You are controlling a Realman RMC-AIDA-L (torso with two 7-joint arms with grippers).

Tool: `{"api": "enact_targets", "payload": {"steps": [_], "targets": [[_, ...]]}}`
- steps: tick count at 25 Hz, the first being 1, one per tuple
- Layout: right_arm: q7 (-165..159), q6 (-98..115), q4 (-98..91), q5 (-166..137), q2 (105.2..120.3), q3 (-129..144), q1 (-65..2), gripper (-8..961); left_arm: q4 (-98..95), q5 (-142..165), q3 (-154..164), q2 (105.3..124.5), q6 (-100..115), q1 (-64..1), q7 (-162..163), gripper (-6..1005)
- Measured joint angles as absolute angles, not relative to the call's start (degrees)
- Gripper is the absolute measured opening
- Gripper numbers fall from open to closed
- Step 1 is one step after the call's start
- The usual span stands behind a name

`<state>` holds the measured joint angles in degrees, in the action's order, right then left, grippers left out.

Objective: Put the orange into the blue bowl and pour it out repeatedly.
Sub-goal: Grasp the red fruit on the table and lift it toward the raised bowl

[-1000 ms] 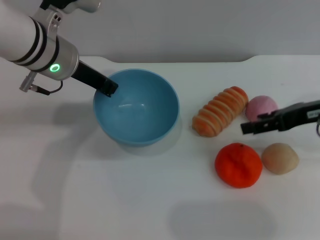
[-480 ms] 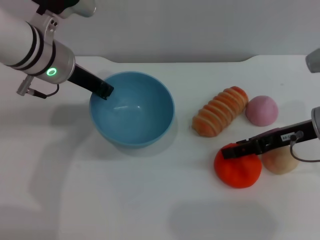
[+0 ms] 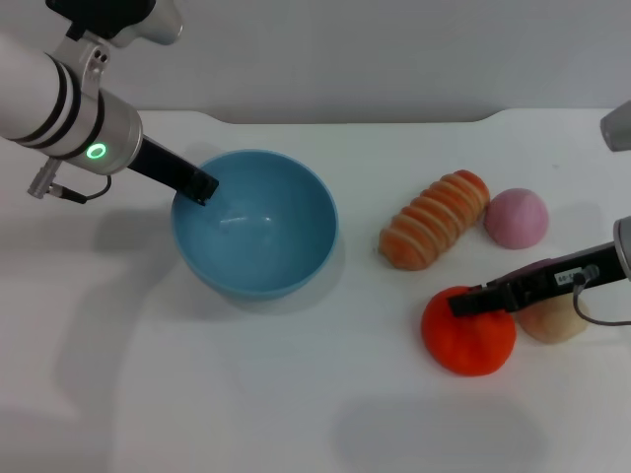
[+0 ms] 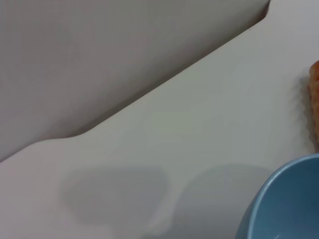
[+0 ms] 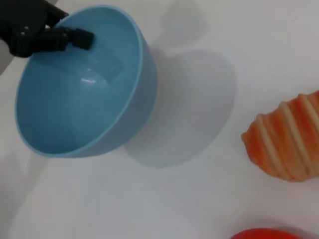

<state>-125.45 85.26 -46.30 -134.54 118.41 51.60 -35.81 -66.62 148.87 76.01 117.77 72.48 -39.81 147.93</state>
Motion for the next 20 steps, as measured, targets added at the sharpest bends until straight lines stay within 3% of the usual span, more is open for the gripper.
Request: {"api": "enact_targets", "payload": {"steps": [11, 20], "targets": [[-122.87, 85.48, -46.67, -133.05, 118.36, 52.22, -35.57, 137, -66.53, 148.72, 76.46, 117.86, 72.11, -39.57, 147.92, 0], [-122.93, 95.62, -60.48, -115.97, 115.92, 51.95, -34.6, 60, -65.83, 148.17, 77.18, 118.1, 72.43, -41.75, 148.33, 0]]}}
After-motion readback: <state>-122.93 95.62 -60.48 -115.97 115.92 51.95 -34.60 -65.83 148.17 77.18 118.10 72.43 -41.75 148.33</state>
